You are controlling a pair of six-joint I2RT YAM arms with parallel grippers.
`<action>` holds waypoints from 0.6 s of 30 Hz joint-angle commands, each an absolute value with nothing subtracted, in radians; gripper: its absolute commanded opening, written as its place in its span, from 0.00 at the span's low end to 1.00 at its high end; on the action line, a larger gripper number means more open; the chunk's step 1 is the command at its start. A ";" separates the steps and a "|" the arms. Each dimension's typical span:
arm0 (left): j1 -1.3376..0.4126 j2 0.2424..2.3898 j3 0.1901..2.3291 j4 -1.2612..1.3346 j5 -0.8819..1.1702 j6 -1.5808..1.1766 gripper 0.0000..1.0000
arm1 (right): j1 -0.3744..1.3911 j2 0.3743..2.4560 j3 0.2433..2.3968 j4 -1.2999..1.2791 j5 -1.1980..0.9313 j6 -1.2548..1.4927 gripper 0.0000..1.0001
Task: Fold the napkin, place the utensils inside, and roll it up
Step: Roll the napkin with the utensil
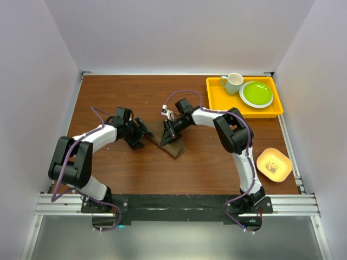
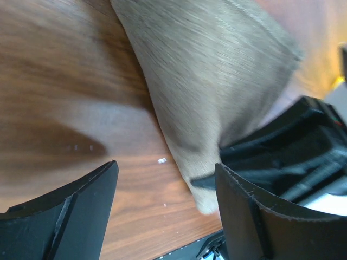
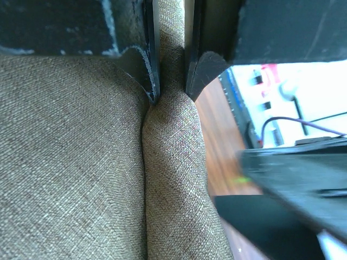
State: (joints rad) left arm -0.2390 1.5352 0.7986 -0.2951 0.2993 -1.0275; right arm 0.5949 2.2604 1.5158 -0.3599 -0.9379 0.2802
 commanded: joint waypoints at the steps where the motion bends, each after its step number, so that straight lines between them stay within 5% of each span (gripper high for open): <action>1: -0.252 1.617 0.867 -0.224 0.316 -1.035 0.75 | 0.584 2.307 1.493 -0.379 -0.971 0.316 0.00; 10: -0.265 1.758 0.979 -0.238 0.272 -1.074 0.70 | 0.584 2.310 1.509 -0.414 -0.934 0.266 0.02; 18: -0.265 1.776 0.953 -0.320 0.253 -1.080 0.50 | 0.586 2.238 1.589 -0.546 -0.764 0.166 0.24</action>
State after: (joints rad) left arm -0.2577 1.7622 0.9680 -0.2718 0.2920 -1.0794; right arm 0.5816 2.2826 1.5593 -0.4374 -0.9428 0.2501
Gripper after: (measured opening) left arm 0.517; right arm 0.197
